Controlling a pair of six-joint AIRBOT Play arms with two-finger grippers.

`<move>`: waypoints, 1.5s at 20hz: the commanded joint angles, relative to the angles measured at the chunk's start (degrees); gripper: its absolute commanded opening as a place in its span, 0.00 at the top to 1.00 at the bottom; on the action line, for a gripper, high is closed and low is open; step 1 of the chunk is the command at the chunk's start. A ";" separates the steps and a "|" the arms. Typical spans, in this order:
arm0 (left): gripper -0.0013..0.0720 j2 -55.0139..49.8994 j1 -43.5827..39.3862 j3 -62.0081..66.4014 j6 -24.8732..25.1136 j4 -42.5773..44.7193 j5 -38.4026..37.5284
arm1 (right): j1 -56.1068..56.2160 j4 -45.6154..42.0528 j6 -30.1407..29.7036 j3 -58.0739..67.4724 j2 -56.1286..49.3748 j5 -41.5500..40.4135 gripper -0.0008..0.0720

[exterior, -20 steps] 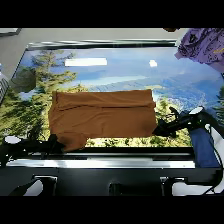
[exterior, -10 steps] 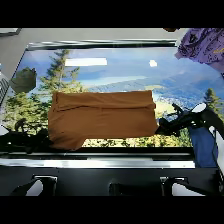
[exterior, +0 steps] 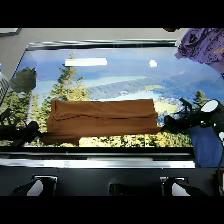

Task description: Fold the clothes and pants, and hang the long-sleeved shirts on hangers.

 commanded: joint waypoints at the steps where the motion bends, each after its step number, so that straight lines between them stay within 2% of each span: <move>1: 0.96 -6.62 -0.50 3.21 3.80 -2.40 5.46 | 0.04 2.32 -3.26 3.96 -1.70 -4.11 0.95; 5: 0.96 -17.29 -4.07 10.62 7.54 -2.45 7.34 | 4.20 1.62 -4.52 9.18 -8.13 -7.06 0.95; 8: 0.96 -25.09 -5.70 17.42 7.54 -1.60 7.34 | 7.80 -4.00 -0.70 13.18 -12.76 -10.29 0.95; 15: 0.96 -37.22 -6.62 29.18 7.91 -1.62 7.58 | 8.66 -3.69 0.42 22.80 -21.62 -10.40 0.95; 22: 0.96 -45.48 -10.03 36.41 7.91 -1.62 7.80 | 8.68 -3.54 0.35 23.19 -24.92 -12.31 0.94; 23: 0.95 -46.12 -10.34 36.59 7.89 -1.62 8.09 | 8.66 -3.48 0.37 23.19 -25.38 -12.59 0.92; 24: 0.95 -46.47 -10.43 36.59 7.89 -1.66 8.37 | 8.66 -2.86 0.37 23.19 -25.68 -12.83 0.85; 25: 0.90 -46.56 -10.47 36.59 7.89 -1.66 8.70 | 8.66 -2.21 0.42 23.19 -25.70 -12.96 0.82; 26: 0.80 -46.47 -10.47 36.61 7.87 -1.86 8.98 | 8.55 -0.98 0.44 23.26 -25.57 -12.83 0.78; 27: 0.64 -46.38 -10.45 36.89 7.87 -1.88 9.05 | 8.48 -0.28 1.25 23.74 -25.49 -11.78 0.75; 28: 0.47 -46.36 -10.45 37.62 7.87 -1.86 8.76 | 8.48 -0.57 2.82 25.07 -25.38 -10.08 0.44; 29: 0.31 -46.29 -10.45 38.97 7.87 -1.86 8.09 | 8.48 -0.98 3.63 26.99 -25.20 -7.91 0.28; 30: 0.24 -46.14 -10.45 40.63 7.89 -1.81 7.26 | 8.48 -2.43 3.63 29.73 -25.16 -5.20 0.27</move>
